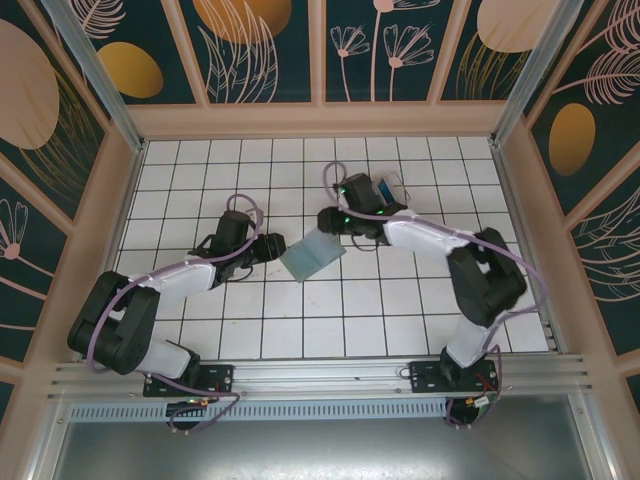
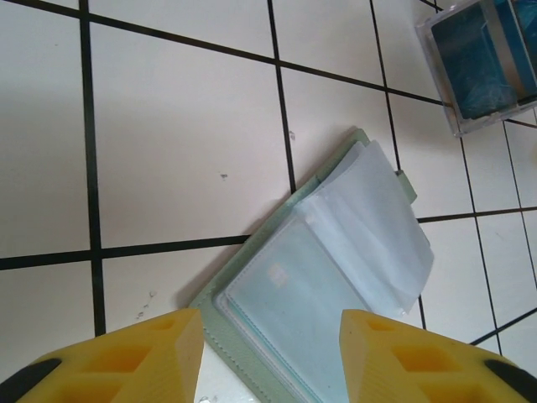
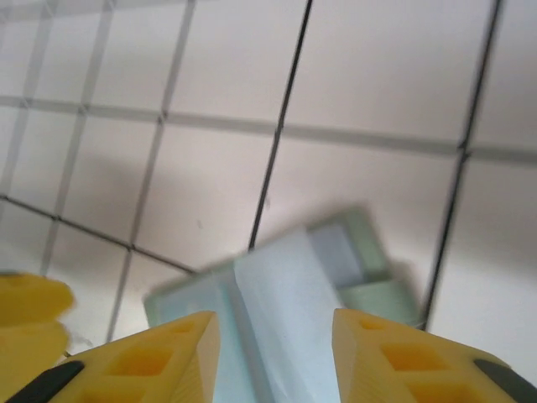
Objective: Put the credit cards into the card holder
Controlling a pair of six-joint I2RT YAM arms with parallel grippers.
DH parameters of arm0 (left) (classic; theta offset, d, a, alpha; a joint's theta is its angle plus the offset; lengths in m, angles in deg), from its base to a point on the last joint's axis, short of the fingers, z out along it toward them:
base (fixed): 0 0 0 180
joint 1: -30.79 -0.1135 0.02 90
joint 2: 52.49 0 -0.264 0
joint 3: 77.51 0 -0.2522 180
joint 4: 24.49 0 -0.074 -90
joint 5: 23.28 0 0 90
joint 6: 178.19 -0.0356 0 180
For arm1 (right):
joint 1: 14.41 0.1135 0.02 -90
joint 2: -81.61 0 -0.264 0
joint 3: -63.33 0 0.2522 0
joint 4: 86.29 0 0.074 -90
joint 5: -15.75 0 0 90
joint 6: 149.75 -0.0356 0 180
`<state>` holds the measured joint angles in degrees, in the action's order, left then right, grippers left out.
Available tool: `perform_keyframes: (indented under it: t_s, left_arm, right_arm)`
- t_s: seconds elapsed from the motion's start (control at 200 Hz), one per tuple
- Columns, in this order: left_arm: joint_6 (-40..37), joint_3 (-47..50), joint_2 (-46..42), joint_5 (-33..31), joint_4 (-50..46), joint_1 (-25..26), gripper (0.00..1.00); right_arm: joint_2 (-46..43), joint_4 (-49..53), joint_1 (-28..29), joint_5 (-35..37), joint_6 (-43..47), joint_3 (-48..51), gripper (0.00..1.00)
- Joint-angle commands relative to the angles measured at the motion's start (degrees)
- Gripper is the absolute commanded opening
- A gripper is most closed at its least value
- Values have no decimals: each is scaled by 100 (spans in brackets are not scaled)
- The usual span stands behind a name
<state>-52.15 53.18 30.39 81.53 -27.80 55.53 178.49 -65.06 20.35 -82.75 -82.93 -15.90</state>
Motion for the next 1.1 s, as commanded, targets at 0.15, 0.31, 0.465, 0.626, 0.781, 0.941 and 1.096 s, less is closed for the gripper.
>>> perform_keyframes:
  t_s: [0.15,0.31,0.465,0.626,0.781,0.941,1.096]
  left_arm:
    - [-131,136,-601,-102,156,-30,54]
    - [-130,228,-789,-110,109,-30,55]
    - [-134,386,-985,-190,61,-33,57]
    - [-208,417,-1156,-285,-104,-30,57]
    - [-271,446,-1255,-364,-126,-33,57]
    - [-237,437,-1249,-349,-106,-30,57]
    - [-239,400,-1253,-330,-178,-30,57]
  right_arm:
    - [-518,472,-1300,1052,1078,-185,45]
    - [286,1321,-1810,380,1437,-1144,48]
    - [932,1745,-1996,461,1712,-1769,53]
    - [1421,2035,-2098,709,1870,-2163,54]
    - [1806,2212,-2163,110,2054,-2405,52]
    - [1905,2303,-2200,-148,2061,-2453,49]
    - [1733,2222,-2196,-546,2080,-2362,45]
